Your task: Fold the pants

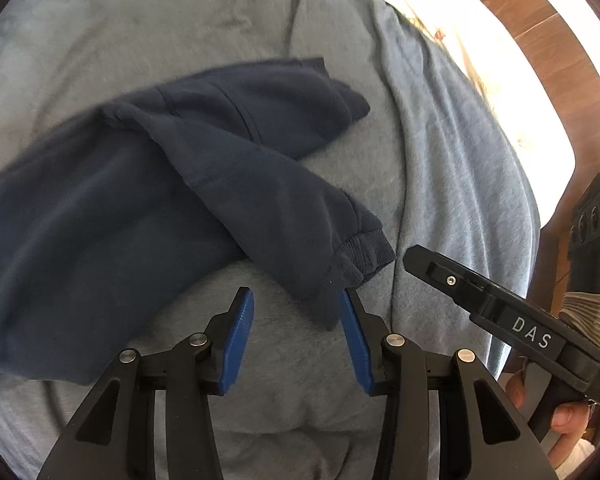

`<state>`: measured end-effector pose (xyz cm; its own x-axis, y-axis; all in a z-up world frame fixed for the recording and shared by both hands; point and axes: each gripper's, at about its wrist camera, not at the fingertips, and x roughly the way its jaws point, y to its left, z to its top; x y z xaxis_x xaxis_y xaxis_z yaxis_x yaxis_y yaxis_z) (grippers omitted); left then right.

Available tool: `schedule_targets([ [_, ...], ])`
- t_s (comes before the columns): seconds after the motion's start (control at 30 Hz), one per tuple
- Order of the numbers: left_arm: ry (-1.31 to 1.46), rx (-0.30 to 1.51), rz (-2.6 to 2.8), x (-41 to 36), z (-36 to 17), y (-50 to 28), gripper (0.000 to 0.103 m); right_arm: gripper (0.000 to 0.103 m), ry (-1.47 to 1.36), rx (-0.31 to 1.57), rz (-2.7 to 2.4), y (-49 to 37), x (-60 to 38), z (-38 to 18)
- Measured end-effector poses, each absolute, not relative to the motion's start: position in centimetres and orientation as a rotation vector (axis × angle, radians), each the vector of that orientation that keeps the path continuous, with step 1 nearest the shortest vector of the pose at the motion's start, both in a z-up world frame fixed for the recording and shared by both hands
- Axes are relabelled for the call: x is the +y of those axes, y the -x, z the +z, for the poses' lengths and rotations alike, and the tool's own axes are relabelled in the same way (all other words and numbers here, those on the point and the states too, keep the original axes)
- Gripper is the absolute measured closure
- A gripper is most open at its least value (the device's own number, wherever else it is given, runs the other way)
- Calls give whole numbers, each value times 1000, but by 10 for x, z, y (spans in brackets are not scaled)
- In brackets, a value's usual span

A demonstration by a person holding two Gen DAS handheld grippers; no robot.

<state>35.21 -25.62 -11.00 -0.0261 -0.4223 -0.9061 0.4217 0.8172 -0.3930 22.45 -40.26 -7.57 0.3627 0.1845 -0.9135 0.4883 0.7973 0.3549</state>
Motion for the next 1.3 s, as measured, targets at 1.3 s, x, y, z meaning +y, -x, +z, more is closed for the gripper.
schedule_targets([
  [1.3, -151, 1242, -831, -360, -91, -486, 89, 94, -850, 1016, -247, -322, -473, -90],
])
